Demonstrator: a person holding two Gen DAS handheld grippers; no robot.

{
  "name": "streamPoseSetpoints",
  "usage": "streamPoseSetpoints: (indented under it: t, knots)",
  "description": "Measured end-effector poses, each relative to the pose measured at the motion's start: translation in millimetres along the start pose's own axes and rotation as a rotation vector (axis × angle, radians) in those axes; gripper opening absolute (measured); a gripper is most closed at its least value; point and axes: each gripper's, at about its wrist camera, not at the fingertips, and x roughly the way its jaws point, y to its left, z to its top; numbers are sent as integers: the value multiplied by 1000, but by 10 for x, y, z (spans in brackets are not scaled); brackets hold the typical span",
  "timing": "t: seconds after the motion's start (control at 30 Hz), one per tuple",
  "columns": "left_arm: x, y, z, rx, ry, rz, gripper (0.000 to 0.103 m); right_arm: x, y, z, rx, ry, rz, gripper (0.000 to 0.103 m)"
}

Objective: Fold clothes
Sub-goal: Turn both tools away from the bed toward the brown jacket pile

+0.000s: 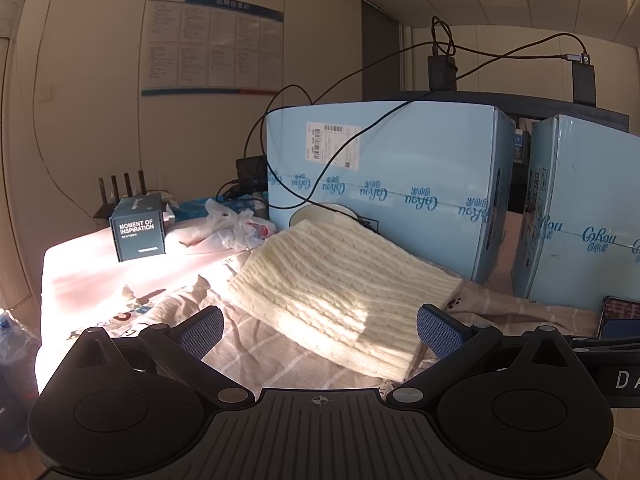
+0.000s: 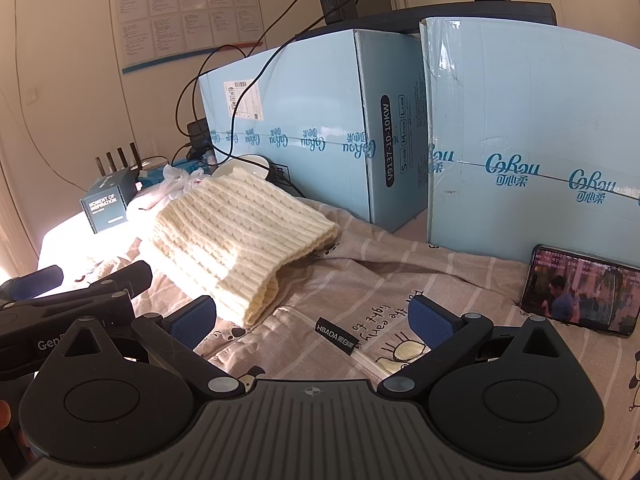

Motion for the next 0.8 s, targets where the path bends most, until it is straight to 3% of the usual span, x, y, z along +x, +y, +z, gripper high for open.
streamPoseSetpoints:
  t: [0.63,0.8]
  knots:
    - [221,155,-35,-135,58,-121,103,-84,-54,-9,38,-44,-70,103]
    - [164,51,143,-73,36,-138,103,-153,-25,18,30,-40,-105,103]
